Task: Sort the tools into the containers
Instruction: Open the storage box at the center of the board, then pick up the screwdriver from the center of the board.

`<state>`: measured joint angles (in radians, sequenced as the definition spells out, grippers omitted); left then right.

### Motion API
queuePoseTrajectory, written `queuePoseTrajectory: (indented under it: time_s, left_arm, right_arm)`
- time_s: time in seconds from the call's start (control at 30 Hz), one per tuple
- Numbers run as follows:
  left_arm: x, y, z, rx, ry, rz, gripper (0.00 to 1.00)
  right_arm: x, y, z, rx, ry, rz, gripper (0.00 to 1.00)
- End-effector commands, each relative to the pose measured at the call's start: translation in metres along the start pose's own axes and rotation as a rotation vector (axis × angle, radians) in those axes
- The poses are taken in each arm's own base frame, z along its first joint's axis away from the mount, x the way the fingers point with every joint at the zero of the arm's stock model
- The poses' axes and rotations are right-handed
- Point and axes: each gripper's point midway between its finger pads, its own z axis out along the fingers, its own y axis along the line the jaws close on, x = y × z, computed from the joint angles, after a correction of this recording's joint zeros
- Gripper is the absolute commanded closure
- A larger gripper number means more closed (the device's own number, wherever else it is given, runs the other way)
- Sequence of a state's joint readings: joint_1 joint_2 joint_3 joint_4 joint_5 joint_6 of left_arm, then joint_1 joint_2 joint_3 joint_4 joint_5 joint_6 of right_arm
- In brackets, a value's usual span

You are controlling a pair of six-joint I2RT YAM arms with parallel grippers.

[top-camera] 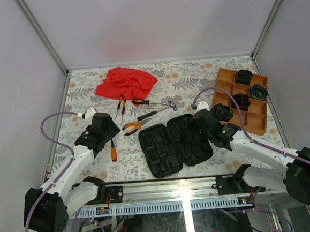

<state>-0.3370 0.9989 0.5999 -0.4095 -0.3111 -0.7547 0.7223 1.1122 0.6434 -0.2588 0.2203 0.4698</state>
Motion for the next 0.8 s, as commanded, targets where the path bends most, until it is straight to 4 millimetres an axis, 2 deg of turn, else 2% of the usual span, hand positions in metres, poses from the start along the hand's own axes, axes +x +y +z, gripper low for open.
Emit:
queuePoseTrajectory:
  time_s: [0.0, 0.07, 0.37, 0.63, 0.77]
  left_arm:
    - [-0.002, 0.035, 0.004, -0.165, 0.001, 0.004, 0.39]
    - [0.004, 0.039, 0.009, -0.186, 0.029, 0.006, 0.40]
    - [0.030, 0.034, 0.024, -0.149, 0.139, 0.021, 0.40]
    - [0.066, 0.051, 0.023, -0.215, 0.275, -0.004, 0.50]
    - [0.080, 0.058, 0.020, -0.227, 0.316, -0.026, 0.51]
  right_arm:
    - [-0.005, 0.009, 0.000, -0.049, -0.009, 0.005, 0.18]
    - [-0.005, 0.010, 0.000, -0.054, -0.007, 0.008, 0.18]
    - [-0.005, 0.012, -0.001, -0.065, -0.012, 0.016, 0.18]
    - [-0.004, 0.015, -0.002, -0.082, -0.008, 0.029, 0.18]
    - [-0.003, 0.016, 0.000, -0.087, -0.003, 0.025, 0.18]
